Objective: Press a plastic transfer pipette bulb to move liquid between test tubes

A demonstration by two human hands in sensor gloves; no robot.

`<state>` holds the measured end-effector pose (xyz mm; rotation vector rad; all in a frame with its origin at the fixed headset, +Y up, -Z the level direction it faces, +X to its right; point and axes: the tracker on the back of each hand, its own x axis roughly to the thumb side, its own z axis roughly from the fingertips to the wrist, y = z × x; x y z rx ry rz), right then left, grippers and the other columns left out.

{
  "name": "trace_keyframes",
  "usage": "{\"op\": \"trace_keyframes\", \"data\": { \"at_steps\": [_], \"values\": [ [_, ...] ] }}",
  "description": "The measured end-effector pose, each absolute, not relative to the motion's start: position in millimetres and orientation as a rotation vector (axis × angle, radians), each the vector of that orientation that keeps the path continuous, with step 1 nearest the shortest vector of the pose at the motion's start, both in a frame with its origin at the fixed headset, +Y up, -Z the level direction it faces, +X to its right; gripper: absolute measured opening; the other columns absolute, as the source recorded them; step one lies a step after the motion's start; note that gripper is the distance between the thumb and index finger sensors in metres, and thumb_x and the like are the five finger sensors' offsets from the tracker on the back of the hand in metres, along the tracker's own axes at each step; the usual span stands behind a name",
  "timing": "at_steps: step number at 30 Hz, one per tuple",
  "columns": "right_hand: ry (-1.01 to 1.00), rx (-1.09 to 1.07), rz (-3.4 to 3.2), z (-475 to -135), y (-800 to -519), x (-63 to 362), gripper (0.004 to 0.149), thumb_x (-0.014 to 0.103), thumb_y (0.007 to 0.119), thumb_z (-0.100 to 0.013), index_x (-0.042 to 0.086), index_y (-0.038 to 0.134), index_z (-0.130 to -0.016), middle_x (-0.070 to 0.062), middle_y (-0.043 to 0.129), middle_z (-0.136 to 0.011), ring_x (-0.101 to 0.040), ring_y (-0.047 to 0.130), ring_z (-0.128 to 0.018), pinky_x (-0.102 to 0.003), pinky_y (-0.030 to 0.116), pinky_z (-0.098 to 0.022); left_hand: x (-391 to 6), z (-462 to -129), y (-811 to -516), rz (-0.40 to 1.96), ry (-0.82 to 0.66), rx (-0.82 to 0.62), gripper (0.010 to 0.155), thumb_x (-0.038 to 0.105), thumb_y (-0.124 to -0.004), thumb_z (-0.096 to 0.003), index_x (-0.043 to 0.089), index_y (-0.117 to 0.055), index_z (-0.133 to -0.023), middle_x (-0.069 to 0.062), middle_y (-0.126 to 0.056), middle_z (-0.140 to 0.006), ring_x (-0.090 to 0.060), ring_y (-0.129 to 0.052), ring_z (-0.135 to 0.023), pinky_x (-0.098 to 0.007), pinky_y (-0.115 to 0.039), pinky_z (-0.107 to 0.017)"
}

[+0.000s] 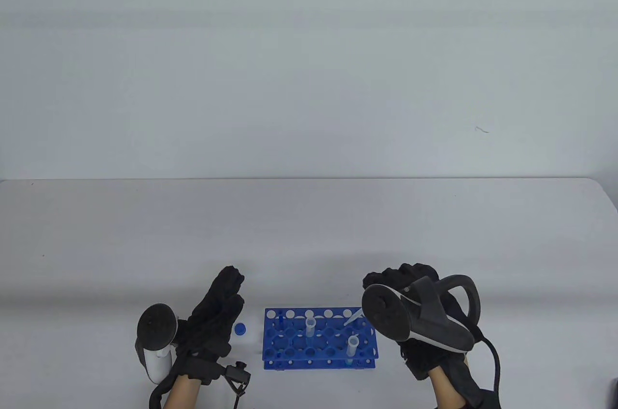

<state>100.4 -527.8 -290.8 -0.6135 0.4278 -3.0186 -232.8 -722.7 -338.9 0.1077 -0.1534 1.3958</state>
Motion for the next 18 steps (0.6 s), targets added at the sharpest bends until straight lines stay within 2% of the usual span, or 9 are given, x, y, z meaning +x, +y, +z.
{"op": "trace_keyframes", "data": {
  "at_steps": [3, 7, 18],
  "values": [
    [0.505, -0.691, -3.03, -291.9, -531.1, 90.8, 0.047, 0.037, 0.087, -0.034, 0.021, 0.088, -0.079, 0.003, 0.102, -0.063, -0.02, 0.099, -0.057, -0.054, 0.073, -0.06, -232.7, -338.9, -722.7, 1.396, -0.153, 0.108, 0.091, 0.068, -0.066, -0.0429, 0.02, -0.043, -0.117, -0.009, -0.053, -0.121, -0.034, -0.052, -0.109, -0.057, -0.047, -0.083],
    [0.508, -0.742, -3.013, -299.1, -542.6, 76.5, 0.048, 0.036, 0.087, -0.034, 0.022, 0.088, -0.079, 0.003, 0.102, -0.064, -0.02, 0.099, -0.058, -0.054, 0.073, -0.061, -232.7, -338.9, -722.7, 1.396, -0.153, 0.108, 0.091, 0.068, -0.066, -0.0429, 0.02, -0.043, -0.117, -0.009, -0.053, -0.121, -0.034, -0.052, -0.109, -0.057, -0.047, -0.083],
    [0.413, -0.781, -2.936, -316.5, -573.8, 50.0, 0.046, 0.036, 0.086, -0.034, 0.022, 0.088, -0.077, 0.003, 0.102, -0.062, -0.02, 0.099, -0.056, -0.054, 0.073, -0.06, -232.6, -338.9, -722.7, 1.399, -0.156, 0.106, 0.091, 0.068, -0.066, -0.043, 0.02, -0.043, -0.117, -0.009, -0.053, -0.121, -0.034, -0.051, -0.109, -0.058, -0.047, -0.083]
  ]
}}
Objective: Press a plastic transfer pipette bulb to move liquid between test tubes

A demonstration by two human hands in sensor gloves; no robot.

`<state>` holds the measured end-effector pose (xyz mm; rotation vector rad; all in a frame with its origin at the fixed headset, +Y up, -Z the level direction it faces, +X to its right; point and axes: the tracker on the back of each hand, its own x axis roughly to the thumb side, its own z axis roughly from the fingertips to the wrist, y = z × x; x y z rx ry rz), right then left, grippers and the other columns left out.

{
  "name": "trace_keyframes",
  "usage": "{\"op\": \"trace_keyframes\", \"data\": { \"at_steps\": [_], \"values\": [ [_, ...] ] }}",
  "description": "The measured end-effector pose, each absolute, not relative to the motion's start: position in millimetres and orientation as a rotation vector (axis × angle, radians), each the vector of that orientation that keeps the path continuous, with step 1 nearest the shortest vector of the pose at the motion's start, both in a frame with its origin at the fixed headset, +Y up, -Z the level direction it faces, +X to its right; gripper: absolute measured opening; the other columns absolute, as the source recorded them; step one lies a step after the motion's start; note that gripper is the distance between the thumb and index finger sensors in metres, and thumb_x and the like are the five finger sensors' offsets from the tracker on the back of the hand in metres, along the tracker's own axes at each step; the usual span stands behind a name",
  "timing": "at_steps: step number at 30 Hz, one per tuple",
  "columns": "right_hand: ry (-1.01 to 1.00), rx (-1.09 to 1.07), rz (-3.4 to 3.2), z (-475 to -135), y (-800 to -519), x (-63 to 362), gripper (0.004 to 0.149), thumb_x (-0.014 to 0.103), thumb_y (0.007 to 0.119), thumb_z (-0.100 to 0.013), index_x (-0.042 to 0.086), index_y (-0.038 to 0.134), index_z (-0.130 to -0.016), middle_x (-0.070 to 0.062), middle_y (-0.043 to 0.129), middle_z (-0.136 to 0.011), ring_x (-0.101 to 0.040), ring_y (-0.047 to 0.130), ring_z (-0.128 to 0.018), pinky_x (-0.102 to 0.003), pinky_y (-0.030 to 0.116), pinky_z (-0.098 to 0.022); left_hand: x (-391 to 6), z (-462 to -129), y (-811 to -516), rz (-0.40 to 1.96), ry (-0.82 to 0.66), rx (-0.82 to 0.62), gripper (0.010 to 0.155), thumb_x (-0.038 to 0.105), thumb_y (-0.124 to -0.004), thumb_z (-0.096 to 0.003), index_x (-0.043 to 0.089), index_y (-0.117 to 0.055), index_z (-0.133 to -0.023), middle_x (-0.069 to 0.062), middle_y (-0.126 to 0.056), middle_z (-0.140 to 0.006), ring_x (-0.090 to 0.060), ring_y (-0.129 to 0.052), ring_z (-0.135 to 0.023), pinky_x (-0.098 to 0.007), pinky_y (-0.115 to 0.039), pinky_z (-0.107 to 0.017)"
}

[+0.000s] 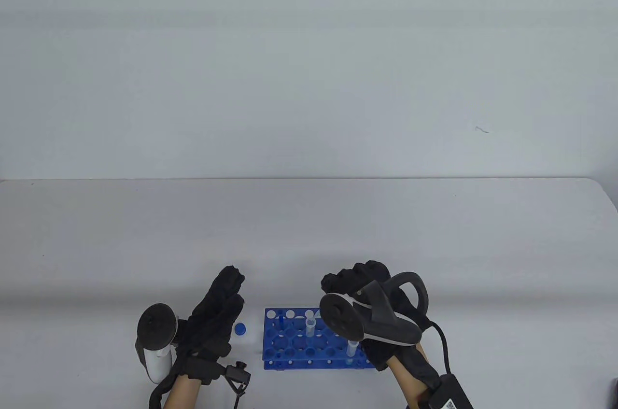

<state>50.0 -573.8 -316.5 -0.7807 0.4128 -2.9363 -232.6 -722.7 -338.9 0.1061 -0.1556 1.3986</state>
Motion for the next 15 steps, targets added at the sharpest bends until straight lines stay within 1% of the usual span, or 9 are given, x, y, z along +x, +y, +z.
{"op": "trace_keyframes", "data": {
  "at_steps": [9, 15],
  "values": [
    [0.533, -0.83, -2.762, -319.0, -599.2, 26.4, 0.039, 0.036, 0.084, -0.032, 0.025, 0.091, -0.069, 0.006, 0.102, -0.055, -0.018, 0.1, -0.051, -0.053, 0.074, -0.06, -232.6, -338.9, -722.7, 1.399, -0.156, 0.106, 0.091, 0.068, -0.066, -0.043, 0.02, -0.043, -0.117, -0.009, -0.053, -0.121, -0.034, -0.052, -0.109, -0.058, -0.047, -0.083],
    [0.511, -0.84, -2.683, -323.4, -620.2, 12.2, 0.038, 0.036, 0.083, -0.032, 0.026, 0.091, -0.068, 0.007, 0.102, -0.054, -0.017, 0.1, -0.052, -0.052, 0.074, -0.06, -232.6, -338.9, -722.7, 1.399, -0.156, 0.106, 0.091, 0.069, -0.066, -0.0429, 0.02, -0.043, -0.117, -0.009, -0.053, -0.121, -0.034, -0.052, -0.109, -0.058, -0.047, -0.083]
  ]
}}
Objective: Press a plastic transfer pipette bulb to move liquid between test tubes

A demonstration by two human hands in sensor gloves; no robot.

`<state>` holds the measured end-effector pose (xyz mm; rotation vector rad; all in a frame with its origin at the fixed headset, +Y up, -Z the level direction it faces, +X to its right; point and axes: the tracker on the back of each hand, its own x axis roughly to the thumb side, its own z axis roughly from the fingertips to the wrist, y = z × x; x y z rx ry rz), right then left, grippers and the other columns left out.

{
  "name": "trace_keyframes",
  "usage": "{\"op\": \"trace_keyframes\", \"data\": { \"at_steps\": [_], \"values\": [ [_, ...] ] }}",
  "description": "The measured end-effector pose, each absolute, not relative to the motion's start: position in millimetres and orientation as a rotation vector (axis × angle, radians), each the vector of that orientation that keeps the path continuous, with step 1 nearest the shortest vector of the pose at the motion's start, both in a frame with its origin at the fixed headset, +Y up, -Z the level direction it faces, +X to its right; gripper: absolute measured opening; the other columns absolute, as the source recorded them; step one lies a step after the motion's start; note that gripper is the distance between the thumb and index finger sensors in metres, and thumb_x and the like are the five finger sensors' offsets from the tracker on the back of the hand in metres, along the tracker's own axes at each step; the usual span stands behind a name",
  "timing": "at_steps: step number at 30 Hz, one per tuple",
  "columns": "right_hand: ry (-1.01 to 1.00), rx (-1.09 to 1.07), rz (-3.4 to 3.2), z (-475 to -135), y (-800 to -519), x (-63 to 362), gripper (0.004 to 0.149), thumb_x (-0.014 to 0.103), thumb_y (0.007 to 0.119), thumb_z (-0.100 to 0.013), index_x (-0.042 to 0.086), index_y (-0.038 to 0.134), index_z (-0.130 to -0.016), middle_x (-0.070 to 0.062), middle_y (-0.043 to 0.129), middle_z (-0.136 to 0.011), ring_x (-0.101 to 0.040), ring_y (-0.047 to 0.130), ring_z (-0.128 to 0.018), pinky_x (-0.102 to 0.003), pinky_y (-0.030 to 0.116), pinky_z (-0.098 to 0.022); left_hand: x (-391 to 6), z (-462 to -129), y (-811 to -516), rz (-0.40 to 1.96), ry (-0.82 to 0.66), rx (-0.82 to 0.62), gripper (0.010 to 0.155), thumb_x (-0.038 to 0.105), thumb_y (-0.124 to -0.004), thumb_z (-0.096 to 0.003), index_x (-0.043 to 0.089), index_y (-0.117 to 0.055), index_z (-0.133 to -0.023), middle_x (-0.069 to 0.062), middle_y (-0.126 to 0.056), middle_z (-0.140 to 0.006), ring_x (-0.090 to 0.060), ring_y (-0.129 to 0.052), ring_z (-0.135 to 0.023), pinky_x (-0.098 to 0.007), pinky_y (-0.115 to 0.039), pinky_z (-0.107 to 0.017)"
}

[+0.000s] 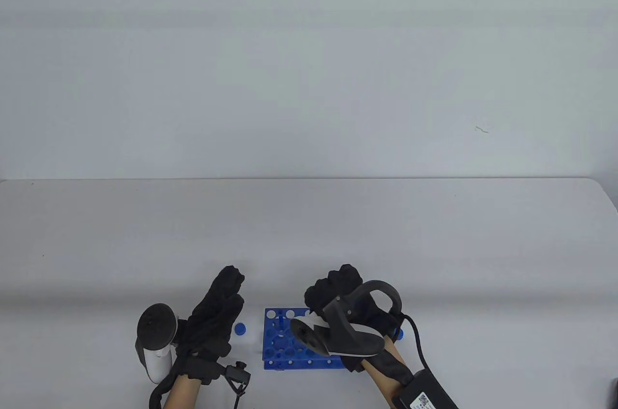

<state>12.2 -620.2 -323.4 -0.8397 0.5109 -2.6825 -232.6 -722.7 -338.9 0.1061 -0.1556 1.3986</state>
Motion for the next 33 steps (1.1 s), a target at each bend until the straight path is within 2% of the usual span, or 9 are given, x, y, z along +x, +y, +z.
{"op": "trace_keyframes", "data": {
  "at_steps": [6, 16, 33],
  "values": [
    [0.457, -0.846, -2.683, -331.0, -636.8, 8.2, 0.038, 0.036, 0.082, -0.032, 0.027, 0.09, -0.068, 0.007, 0.102, -0.055, -0.017, 0.1, -0.052, -0.052, 0.074, -0.061, -232.6, -338.9, -722.7, 1.399, -0.156, 0.106, 0.091, 0.068, -0.066, -0.0431, 0.02, -0.042, -0.117, -0.009, -0.053, -0.121, -0.034, -0.052, -0.109, -0.057, -0.046, -0.083],
    [0.415, -0.855, -2.683, -335.7, -648.5, 6.1, 0.038, 0.036, 0.082, -0.031, 0.027, 0.09, -0.068, 0.007, 0.102, -0.055, -0.017, 0.1, -0.052, -0.052, 0.074, -0.06, -232.7, -339.0, -722.5, 1.402, -0.157, 0.107, 0.091, 0.069, -0.066, -0.043, 0.02, -0.042, -0.117, -0.009, -0.053, -0.121, -0.034, -0.051, -0.109, -0.058, -0.047, -0.083],
    [0.357, -0.825, -2.716, -338.0, -651.1, 7.0, 0.042, 0.039, 0.083, -0.033, 0.025, 0.09, -0.072, 0.007, 0.102, -0.057, -0.017, 0.1, -0.053, -0.053, 0.074, -0.06, -232.7, -339.0, -722.5, 1.402, -0.157, 0.107, 0.091, 0.069, -0.066, -0.0429, 0.02, -0.043, -0.117, -0.009, -0.053, -0.121, -0.034, -0.051, -0.109, -0.058, -0.047, -0.083]
  ]
}}
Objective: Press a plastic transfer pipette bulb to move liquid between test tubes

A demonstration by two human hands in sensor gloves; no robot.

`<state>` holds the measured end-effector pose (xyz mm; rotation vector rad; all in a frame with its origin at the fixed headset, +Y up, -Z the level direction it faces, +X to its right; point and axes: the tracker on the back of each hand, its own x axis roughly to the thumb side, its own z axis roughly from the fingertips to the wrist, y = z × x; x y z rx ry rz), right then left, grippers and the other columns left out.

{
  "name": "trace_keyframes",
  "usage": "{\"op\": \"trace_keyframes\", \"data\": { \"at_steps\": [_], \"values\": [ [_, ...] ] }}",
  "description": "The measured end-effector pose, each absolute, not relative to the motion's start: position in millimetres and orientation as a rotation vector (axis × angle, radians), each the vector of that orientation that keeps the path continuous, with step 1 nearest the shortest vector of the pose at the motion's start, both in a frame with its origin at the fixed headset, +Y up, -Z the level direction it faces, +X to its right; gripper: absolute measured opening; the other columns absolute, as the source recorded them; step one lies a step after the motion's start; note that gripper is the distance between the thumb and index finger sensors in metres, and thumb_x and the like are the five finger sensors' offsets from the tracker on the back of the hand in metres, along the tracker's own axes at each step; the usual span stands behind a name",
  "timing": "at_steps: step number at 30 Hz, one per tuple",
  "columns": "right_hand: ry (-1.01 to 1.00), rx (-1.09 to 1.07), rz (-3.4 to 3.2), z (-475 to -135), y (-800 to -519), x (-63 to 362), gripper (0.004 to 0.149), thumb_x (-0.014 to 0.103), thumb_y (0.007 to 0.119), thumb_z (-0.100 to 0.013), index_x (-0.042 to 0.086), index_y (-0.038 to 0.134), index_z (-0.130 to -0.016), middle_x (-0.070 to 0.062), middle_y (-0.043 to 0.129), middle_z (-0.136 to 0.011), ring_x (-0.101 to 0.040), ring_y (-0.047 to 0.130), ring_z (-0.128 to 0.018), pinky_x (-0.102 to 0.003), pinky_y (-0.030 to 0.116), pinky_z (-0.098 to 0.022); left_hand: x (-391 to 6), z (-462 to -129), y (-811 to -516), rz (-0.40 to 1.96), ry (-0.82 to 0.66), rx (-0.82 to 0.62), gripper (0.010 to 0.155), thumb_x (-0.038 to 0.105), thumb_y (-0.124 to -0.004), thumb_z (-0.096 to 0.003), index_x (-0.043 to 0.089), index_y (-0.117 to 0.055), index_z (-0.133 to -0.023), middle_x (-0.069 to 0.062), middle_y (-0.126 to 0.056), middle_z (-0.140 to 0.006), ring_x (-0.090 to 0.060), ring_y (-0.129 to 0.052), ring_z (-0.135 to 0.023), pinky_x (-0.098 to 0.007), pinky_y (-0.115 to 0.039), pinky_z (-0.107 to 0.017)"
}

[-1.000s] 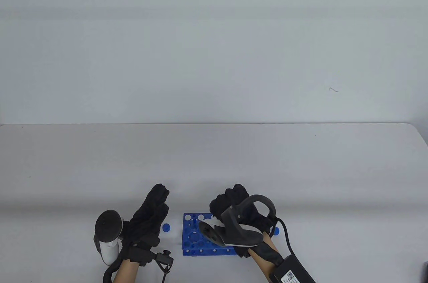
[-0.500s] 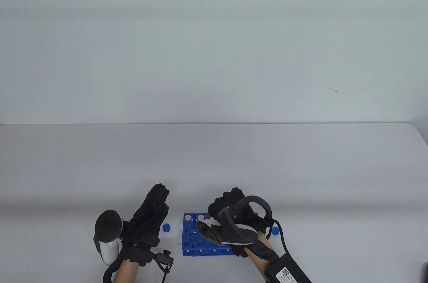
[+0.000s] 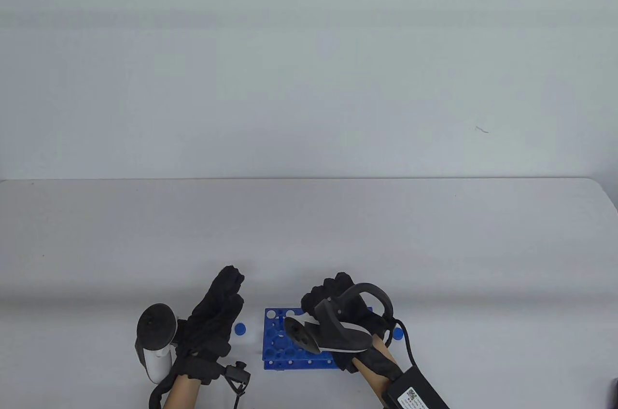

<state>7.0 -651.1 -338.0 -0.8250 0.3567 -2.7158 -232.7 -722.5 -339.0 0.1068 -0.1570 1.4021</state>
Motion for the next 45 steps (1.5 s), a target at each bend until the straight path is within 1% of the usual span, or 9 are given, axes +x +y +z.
{"op": "trace_keyframes", "data": {
  "at_steps": [18, 22, 25, 28, 36, 40, 45],
  "values": [
    [0.323, -0.813, -2.776, -340.3, -651.0, 10.7, 0.046, 0.039, 0.084, -0.032, 0.024, 0.088, -0.076, 0.006, 0.102, -0.06, -0.018, 0.1, -0.054, -0.053, 0.074, -0.06, -232.8, -338.9, -722.2, 1.403, -0.157, 0.108, 0.092, 0.069, -0.066, -0.0429, 0.02, -0.043, -0.117, -0.009, -0.053, -0.121, -0.034, -0.052, -0.109, -0.058, -0.047, -0.083],
    [0.334, -0.806, -2.797, -340.6, -646.8, 13.7, 0.046, 0.039, 0.084, -0.032, 0.024, 0.088, -0.076, 0.006, 0.102, -0.06, -0.017, 0.1, -0.054, -0.053, 0.074, -0.06, -232.9, -338.9, -722.2, 1.403, -0.157, 0.108, 0.092, 0.069, -0.066, -0.0429, 0.02, -0.042, -0.117, -0.009, -0.053, -0.121, -0.034, -0.051, -0.109, -0.058, -0.047, -0.083],
    [0.337, -0.794, -2.844, -340.4, -637.2, 19.4, 0.046, 0.039, 0.084, -0.032, 0.024, 0.088, -0.076, 0.006, 0.102, -0.06, -0.018, 0.1, -0.054, -0.053, 0.074, -0.06, -233.0, -338.9, -722.1, 1.403, -0.158, 0.108, 0.091, 0.069, -0.066, -0.043, 0.02, -0.042, -0.117, -0.009, -0.053, -0.121, -0.034, -0.051, -0.109, -0.058, -0.047, -0.083],
    [0.367, -0.779, -2.913, -337.8, -619.1, 30.7, 0.046, 0.038, 0.084, -0.033, 0.024, 0.088, -0.076, 0.006, 0.102, -0.061, -0.018, 0.1, -0.054, -0.053, 0.074, -0.061, -233.0, -338.9, -721.9, 1.403, -0.158, 0.108, 0.091, 0.069, -0.066, -0.0431, 0.02, -0.042, -0.117, -0.009, -0.053, -0.121, -0.034, -0.052, -0.109, -0.058, -0.047, -0.083],
    [0.457, -0.717, -3.049, -318.8, -561.6, 73.2, 0.046, 0.038, 0.085, -0.034, 0.023, 0.088, -0.077, 0.005, 0.102, -0.062, -0.019, 0.1, -0.055, -0.054, 0.073, -0.061, -233.0, -338.7, -721.9, 1.402, -0.156, 0.109, 0.091, 0.069, -0.066, -0.043, 0.02, -0.043, -0.117, -0.009, -0.053, -0.121, -0.034, -0.051, -0.109, -0.058, -0.047, -0.083],
    [0.396, -0.663, -3.092, -307.0, -541.2, 95.3, 0.046, 0.037, 0.085, -0.035, 0.022, 0.088, -0.078, 0.003, 0.102, -0.062, -0.02, 0.099, -0.055, -0.054, 0.073, -0.061, -233.0, -338.6, -722.1, 1.402, -0.155, 0.11, 0.091, 0.068, -0.066, -0.043, 0.02, -0.043, -0.117, -0.009, -0.053, -0.121, -0.034, -0.051, -0.109, -0.058, -0.047, -0.083],
    [0.294, -0.555, -3.062, -298.5, -531.6, 109.7, 0.046, 0.037, 0.086, -0.036, 0.021, 0.088, -0.079, 0.003, 0.102, -0.062, -0.02, 0.1, -0.055, -0.054, 0.073, -0.061, -233.0, -338.4, -722.4, 1.4, -0.153, 0.109, 0.091, 0.068, -0.066, -0.0429, 0.02, -0.043, -0.117, -0.009, -0.053, -0.121, -0.034, -0.052, -0.109, -0.058, -0.047, -0.083]
  ]
}}
